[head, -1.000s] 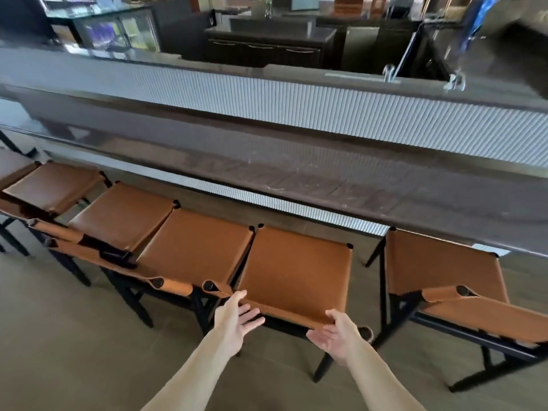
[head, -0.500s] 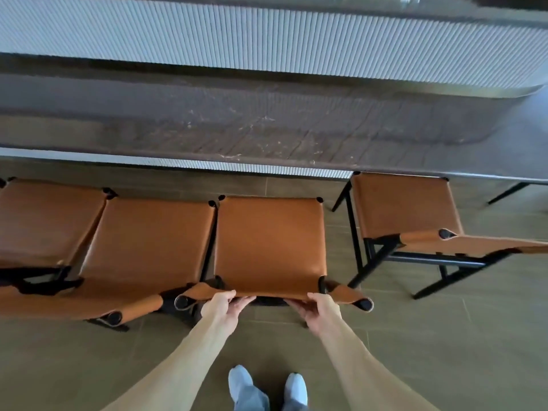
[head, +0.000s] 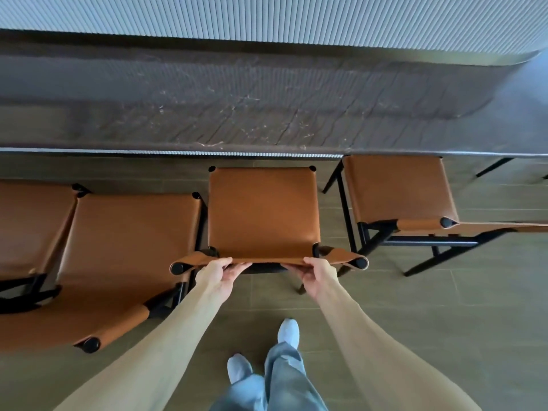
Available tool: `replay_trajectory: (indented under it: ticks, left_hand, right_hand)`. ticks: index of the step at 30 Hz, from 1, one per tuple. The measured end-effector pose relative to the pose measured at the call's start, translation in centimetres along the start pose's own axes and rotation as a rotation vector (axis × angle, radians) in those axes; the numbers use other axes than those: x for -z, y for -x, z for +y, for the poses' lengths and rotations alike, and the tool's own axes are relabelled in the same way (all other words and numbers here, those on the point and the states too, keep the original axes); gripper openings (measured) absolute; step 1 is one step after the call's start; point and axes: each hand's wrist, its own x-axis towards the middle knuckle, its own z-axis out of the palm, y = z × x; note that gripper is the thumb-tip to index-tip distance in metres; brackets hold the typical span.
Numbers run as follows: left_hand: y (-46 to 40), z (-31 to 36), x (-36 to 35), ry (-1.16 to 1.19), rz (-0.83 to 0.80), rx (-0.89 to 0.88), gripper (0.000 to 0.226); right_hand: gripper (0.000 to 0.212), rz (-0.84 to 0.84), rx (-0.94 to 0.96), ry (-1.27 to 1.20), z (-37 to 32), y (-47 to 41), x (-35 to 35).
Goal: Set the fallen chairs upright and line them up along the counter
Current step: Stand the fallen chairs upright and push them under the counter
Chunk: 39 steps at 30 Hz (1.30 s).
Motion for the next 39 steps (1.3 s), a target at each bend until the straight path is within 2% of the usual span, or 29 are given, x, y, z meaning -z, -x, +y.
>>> replay_trajectory:
  ticks: [5,12,20,27,30,35,39]
  left_hand:
    - [-1.2,0.2,-3.3,-0.013,-0.03,0.009,0.033]
    - [-2.0,-0.6,-7.6,-0.105,-0.034,-0.02,0.043]
    - [-1.5,-2.8,-12.0,-0.142,-0.035,-0.005,0.04]
    - [-1.5,-3.0,-11.3,-0.206,-0.02,-0.03,0.032]
    - [-1.2,-3.1,-11.3,-0.219,0.014,-0.041,0.043]
    - [-0.7,-3.2,-10.4,-0.243,0.051,-0.03,0.048]
    - [-0.6,-3.1,-9.0,-0.252,0.06,-0.002,0.05]
  right_hand:
    - [0.04,0.014,-0.01,-0.008,-2.4,-1.8,-1.2]
    - [0.04,0.054,-0.006,0.048,-6.6,-3.8,-2.4]
    - [0.044,-0.017,0.008,0.079,-11.5,-6.3,-2.3]
    - [0.027,-0.033,0.028,0.087,-10.6,-6.3,-1.2]
    - [0.028,-0.032,0.017,0.112,-10.8,-6.1,-1.1]
    - [0.03,-0.03,-0.002,0.135,-10.1,-5.6,-0.4]
    - [0.041,-0.075,-0.017,0.16,-9.3,-5.1,0.2]
